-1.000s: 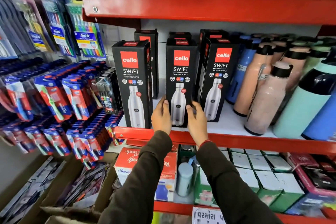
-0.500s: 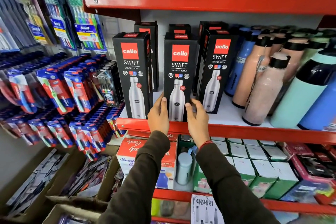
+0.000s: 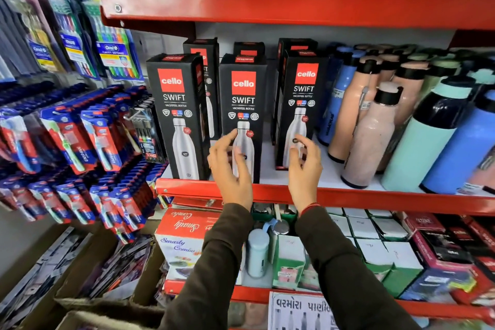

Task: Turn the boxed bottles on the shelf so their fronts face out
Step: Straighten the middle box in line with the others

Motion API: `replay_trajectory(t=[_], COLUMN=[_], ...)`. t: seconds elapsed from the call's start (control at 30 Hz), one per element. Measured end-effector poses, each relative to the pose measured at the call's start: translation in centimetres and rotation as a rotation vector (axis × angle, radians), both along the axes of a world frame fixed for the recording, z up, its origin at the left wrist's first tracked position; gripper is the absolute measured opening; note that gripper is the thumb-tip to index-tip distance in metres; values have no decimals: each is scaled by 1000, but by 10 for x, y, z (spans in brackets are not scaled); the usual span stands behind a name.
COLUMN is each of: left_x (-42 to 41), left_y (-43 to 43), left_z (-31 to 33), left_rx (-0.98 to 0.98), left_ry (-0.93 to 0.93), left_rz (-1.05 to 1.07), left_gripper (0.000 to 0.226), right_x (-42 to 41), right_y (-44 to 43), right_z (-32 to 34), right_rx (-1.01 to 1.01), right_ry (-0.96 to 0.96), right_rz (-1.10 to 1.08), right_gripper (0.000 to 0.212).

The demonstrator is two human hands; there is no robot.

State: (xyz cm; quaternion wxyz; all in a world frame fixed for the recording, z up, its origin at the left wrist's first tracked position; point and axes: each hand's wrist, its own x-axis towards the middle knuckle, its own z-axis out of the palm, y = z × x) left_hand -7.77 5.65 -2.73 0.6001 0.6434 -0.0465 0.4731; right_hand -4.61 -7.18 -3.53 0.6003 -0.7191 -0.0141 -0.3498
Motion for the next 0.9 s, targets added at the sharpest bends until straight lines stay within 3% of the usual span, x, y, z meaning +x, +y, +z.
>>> replay_trajectory(t=[0.17,0.3,0.63,0.9], left_x=[11,42,94,82], left_y=[-44,-75,-99,-93], left_z=[8,6,6,2], left_rx=[205,231,-59,-69], left_ry=[-48,94,605,628], left_rz=[-161,-244,-355,-351], left_gripper=[36,42,45,43], right_x=[30,48,61,57], right_y=[-36,-52,-61,-64], right_z=[0,5,2,-10], right_rx=[-56,-66,-57,-57], right_ry=[56,170,283,246], right_rz=[-96,29,136,106], right_gripper=[45,54,41,38])
